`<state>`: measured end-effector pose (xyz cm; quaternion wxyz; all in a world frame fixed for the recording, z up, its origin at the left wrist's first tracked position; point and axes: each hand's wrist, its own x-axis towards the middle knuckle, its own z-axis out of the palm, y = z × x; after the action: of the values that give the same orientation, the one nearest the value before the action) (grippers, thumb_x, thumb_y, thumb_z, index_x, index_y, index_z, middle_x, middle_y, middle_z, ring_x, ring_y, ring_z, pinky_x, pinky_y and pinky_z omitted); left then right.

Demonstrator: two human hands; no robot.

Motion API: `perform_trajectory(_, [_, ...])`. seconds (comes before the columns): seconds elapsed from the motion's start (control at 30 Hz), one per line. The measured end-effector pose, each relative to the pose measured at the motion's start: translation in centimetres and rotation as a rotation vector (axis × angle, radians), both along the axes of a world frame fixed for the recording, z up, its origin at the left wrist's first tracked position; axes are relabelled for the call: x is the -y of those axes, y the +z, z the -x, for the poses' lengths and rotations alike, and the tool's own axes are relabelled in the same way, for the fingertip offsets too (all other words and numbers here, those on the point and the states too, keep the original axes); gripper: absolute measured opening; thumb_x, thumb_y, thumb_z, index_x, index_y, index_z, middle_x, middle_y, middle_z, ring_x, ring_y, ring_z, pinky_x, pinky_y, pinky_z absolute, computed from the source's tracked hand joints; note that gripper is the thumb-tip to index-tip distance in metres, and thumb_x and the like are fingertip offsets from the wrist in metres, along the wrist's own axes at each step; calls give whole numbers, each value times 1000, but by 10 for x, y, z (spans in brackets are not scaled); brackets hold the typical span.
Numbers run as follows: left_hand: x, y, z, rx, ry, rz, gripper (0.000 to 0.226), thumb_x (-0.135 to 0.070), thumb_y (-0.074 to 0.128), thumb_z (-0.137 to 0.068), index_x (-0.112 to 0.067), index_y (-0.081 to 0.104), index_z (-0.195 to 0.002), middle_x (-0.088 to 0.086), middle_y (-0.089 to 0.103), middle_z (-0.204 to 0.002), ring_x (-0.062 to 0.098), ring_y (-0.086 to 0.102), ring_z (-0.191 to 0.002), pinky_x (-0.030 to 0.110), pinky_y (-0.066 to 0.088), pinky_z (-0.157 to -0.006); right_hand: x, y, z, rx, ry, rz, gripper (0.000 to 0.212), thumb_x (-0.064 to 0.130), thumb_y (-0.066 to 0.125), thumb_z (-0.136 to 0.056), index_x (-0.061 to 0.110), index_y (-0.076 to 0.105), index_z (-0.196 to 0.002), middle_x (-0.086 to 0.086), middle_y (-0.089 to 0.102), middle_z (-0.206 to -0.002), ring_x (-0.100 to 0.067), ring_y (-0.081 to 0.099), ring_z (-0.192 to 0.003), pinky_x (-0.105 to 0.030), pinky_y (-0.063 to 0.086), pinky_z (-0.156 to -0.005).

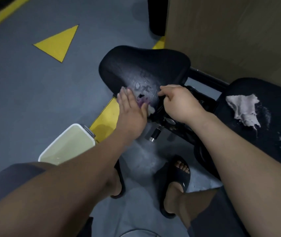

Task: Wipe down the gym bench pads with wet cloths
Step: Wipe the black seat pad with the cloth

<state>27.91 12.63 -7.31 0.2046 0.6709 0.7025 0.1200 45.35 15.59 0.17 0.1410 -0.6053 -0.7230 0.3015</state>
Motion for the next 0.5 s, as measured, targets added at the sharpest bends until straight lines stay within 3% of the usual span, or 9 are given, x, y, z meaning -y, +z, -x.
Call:
perform_trajectory(0.1, [14,4,6,-210,-209,-4,79,-49,11,-103,8,3,-158,30,-3,-166,44,-8,-155,48,-4,-128,6,12,1,15,-39,33,38,8,43,-95,18,72,-117,-2,63,-128,-21,55,-123,-29,44,-106])
perform_trajectory(0.2, [-3,18,19,-344,-424,16,75,-46,30,-108,-3,-3,-161,19,-8,-169,34,-13,-156,42,-7,-127,16,23,4,43,-67,44,33,12,45,-95,19,73,-112,-3,65,-125,-23,58,-117,-30,47,-101])
perform_trajectory(0.37, [-36,62,30,-36,-515,230,99,-43,67,-95,-18,1,-164,5,-1,-172,20,-7,-158,39,4,-128,41,24,13,109,-18,70,32,13,46,-95,15,71,-115,-8,62,-121,-27,58,-115,-33,48,-99])
perform_trajectory(0.43, [-40,73,35,143,-440,304,103,-24,74,-90,-21,2,-164,2,24,-166,19,21,-155,28,23,-123,45,24,14,125,0,50,34,12,45,-95,14,69,-119,-8,60,-122,-27,55,-117,-32,46,-101])
perform_trajectory(0.5, [-41,77,45,277,-315,283,97,-7,65,-89,-23,6,-164,-8,38,-155,11,48,-137,16,42,-105,45,23,15,156,27,8,36,12,45,-96,11,67,-124,-8,58,-126,-27,51,-120,-33,44,-104])
